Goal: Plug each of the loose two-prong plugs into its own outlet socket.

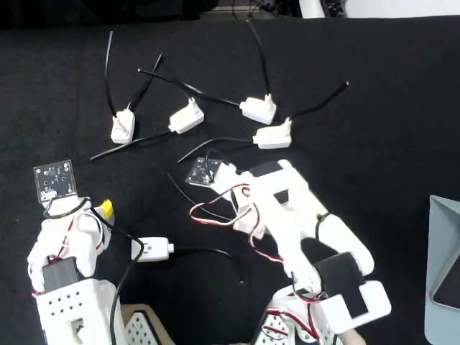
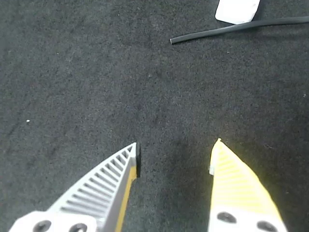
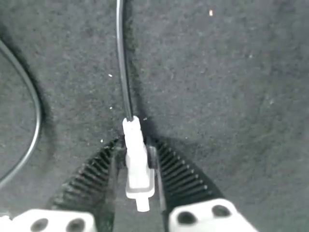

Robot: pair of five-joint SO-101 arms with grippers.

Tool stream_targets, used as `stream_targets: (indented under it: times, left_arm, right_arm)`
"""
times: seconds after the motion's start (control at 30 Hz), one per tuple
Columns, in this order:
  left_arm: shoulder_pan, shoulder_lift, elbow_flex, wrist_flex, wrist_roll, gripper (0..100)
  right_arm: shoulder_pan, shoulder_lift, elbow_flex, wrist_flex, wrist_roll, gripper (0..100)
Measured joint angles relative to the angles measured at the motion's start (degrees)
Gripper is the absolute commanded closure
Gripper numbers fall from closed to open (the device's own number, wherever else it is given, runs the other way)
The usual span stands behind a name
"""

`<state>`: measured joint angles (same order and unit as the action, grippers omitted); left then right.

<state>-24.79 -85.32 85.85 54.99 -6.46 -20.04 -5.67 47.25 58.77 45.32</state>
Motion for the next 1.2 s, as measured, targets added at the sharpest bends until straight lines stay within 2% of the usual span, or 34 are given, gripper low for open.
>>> stream_targets:
  times: [0.17,0.33,0.47,0.67,0.8,0.93,1.2]
  left_arm:
    - [0.0,0.0,0.0,0.0,0.0,75]
    - [0.0,0.0,0.0,0.0,0.0,75]
    - [0.0,0.0,0.0,0.0,0.0,75]
    - [0.0,0.0,0.0,0.0,0.0,75]
    - [0.0,0.0,0.0,0.0,0.0,75]
    - [0.0,0.0,0.0,0.0,0.0,75]
    - [0.0,0.0,2.02,-5.36,0.0,75]
  right_arm:
    - [0.0,0.0,-0.18,1.41,-0.62,98.8]
    - [-0.09,0.0,-4.84,7.03,-7.21,98.7]
    - [-0.09,0.09,-8.7,8.62,-15.21,98.7]
    - [-0.79,0.09,-14.86,8.88,-31.91,98.7]
    - [-3.6,0.09,-17.41,8.88,-39.03,98.7]
    - [-7.91,0.09,-19.52,8.88,-40.7,98.7]
    - [-17.41,-7.56,-19.69,8.7,-45.54,98.7]
